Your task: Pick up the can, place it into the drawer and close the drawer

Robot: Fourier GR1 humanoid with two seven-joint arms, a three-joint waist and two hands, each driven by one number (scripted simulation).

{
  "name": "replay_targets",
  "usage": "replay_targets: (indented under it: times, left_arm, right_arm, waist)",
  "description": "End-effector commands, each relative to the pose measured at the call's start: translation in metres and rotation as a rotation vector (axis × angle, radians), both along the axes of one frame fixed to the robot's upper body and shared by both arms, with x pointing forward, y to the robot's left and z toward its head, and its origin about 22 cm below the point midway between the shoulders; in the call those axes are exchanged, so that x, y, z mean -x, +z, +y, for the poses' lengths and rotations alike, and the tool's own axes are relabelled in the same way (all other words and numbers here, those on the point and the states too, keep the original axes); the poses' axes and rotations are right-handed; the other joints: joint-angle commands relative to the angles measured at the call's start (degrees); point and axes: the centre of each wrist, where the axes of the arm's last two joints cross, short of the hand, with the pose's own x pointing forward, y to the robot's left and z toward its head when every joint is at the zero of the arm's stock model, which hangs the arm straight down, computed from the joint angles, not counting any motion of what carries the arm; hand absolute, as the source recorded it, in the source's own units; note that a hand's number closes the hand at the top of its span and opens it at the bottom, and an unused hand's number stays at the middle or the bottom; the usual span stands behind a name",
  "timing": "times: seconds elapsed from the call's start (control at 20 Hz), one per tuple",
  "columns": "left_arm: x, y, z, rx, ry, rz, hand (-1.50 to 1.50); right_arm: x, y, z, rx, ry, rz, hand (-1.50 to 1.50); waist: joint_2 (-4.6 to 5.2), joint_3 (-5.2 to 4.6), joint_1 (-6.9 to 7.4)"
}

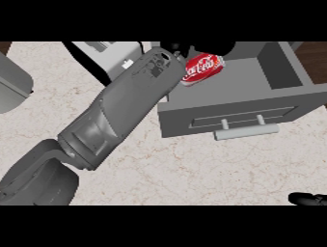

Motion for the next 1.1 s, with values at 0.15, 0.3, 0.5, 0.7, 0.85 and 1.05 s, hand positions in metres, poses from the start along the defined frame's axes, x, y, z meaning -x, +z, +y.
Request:
replay_targets:
  times: [0.15,0.3,0.5,0.7,0.85,1.05]
  left_arm:
    - [0.003,-0.029,0.009,0.014,0.085,-0.016,-1.50]
    - [-0.001,-0.017,0.007,0.012,0.078,-0.016,-1.50]
    - [0.001,-0.016,0.004,0.036,0.098,-0.013,-1.50]
    - [0.004,-0.017,0.003,0.089,0.090,0.001,-1.50]
    - [0.004,-0.014,0.002,0.122,0.079,0.025,-1.50]
    - [0.008,-0.013,-0.002,0.161,0.066,0.021,-1.50]
  right_arm:
    - [-0.003,0.011,0.007,0.012,0.016,-0.017,-1.50]
    - [0.002,0.007,0.010,0.022,0.016,-0.019,-1.50]
    - [0.005,0.007,0.008,0.040,0.011,-0.041,-1.50]
    - [0.009,0.020,0.004,0.218,-0.022,-0.115,-1.50]
    - [0.006,0.023,0.012,0.307,-0.023,-0.137,-1.50]
    - [-0.002,0.040,0.018,0.412,-0.013,-0.166,-1.50]
  waist:
    - [0.22,-0.05,-0.78]
    - [0.30,-0.04,-1.05]
    - [0.17,-0.01,-1.04]
    - [-0.08,-0.05,-0.43]
    - [-0.14,-0.08,0.69]
    - [-0.12,-0.12,1.14]
